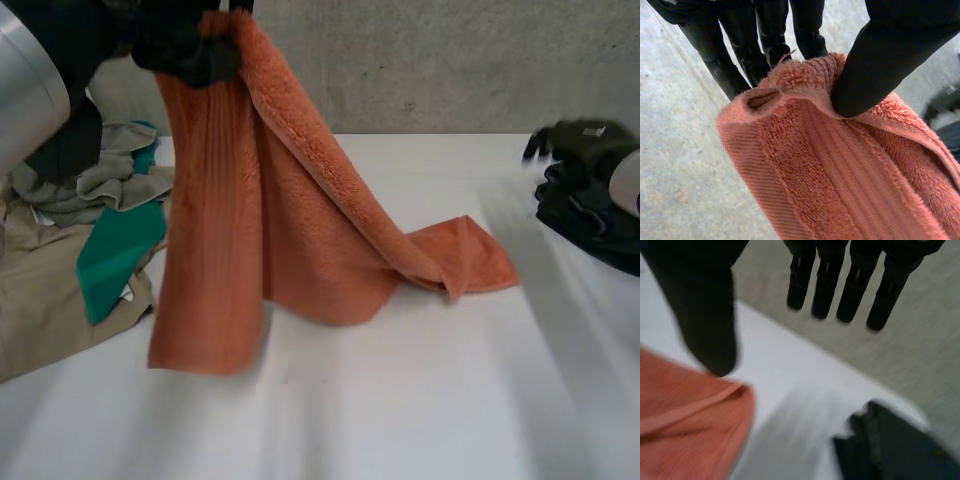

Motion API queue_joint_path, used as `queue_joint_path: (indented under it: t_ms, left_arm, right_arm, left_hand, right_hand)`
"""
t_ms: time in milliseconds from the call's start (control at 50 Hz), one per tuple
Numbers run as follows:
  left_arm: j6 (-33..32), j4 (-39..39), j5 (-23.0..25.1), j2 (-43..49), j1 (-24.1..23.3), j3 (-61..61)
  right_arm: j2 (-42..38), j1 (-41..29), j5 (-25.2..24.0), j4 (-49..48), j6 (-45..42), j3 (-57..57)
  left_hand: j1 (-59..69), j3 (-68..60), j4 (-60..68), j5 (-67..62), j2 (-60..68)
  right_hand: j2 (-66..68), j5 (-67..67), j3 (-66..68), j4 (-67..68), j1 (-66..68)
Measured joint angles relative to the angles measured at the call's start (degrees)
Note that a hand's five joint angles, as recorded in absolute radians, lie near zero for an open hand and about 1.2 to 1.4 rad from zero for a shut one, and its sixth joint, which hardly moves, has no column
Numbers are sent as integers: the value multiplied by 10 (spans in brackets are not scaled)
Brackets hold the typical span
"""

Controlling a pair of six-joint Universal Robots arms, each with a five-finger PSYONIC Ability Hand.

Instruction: Fold the laundry.

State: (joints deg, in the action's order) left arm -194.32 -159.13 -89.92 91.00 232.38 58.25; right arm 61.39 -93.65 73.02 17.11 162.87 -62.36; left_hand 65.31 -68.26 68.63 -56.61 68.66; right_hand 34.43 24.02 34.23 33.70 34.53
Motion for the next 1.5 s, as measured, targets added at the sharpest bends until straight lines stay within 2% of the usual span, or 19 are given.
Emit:
queue_joint_path:
  t_ms: [80,120,160,280,380,400,460,520,540,620,660,720,780,820,1100,1280,1380,1500]
  left_arm:
    - [-2,1,-13,9,-13,-23]
    - [-2,1,-13,9,-13,-23]
    - [-5,1,-24,22,-23,-36]
    - [-9,2,-34,32,-30,-43]
    - [-7,3,-35,30,-31,-42]
    - [-7,3,-35,30,-31,-42]
    - [-4,4,-35,25,-31,-39]
    - [-2,4,-35,21,-31,-34]
    - [-2,4,-35,19,-30,-31]
    - [0,4,-34,9,-29,-18]
    - [2,3,-33,3,-27,-9]
    - [4,1,-32,-5,-24,1]
    - [7,-2,-28,-12,-18,11]
    - [8,-4,-26,-14,-15,14]
    - [10,-7,-18,-14,-3,22]
    - [11,-7,-17,-15,0,25]
    - [11,-6,-17,-16,3,28]
    - [9,-4,-17,-24,8,40]
  right_arm:
    - [13,-5,-48,52,-3,-55]
    - [13,-5,-48,52,-3,-55]
    - [27,-14,-99,61,9,-125]
    - [36,-34,-126,-19,53,-223]
    - [24,-56,-105,-146,102,-278]
    - [24,-56,-105,-146,102,-278]
    - [-2,-78,-66,-225,127,-289]
    - [-21,-92,-40,-252,130,-284]
    - [-27,-96,-31,-258,129,-280]
    - [-42,-106,-13,-266,125,-263]
    - [-47,-109,-11,-266,123,-254]
    - [-49,-110,-17,-262,123,-246]
    - [-51,-113,-28,-255,123,-240]
    - [-52,-115,-33,-249,123,-239]
    - [-35,-125,-43,-228,109,-268]
    - [-62,-136,-34,-233,94,-260]
    - [-64,-137,-27,-237,94,-255]
    - [-32,-131,-19,-240,99,-225]
  left_hand:
    - [0,0,0,0,0]
    - [0,0,0,0,0]
    - [0,0,0,0,0]
    - [0,0,0,0,0]
    - [0,0,0,0,0]
    - [0,0,0,0,0]
    - [0,0,0,0,0]
    - [0,0,0,0,0]
    - [0,0,0,0,0]
    - [0,0,0,0,0]
    - [0,0,0,0,0]
    - [0,0,0,0,0]
    - [0,0,0,0,0]
    - [0,0,0,0,0]
    - [0,0,0,0,0]
    - [0,0,0,0,0]
    - [0,0,0,0,0]
    - [0,0,0,0,0]
  right_hand:
    - [35,41,38,42,36]
    - [35,41,38,42,36]
    - [-20,-24,-17,-9,-17]
    - [-26,-35,-24,-16,-21]
    - [-26,-34,-24,-16,-21]
    - [-26,-34,-24,-16,-21]
    - [-18,-18,-16,-8,-12]
    - [59,62,60,64,57]
    - [123,119,117,121,122]
    - [236,238,236,242,236]
    - [257,260,256,263,250]
    - [234,238,235,242,229]
    - [114,123,119,126,115]
    - [96,100,103,107,99]
    - [95,95,102,104,99]
    - [98,100,104,107,101]
    - [330,320,321,334,292]
    - [332,323,336,347,292]
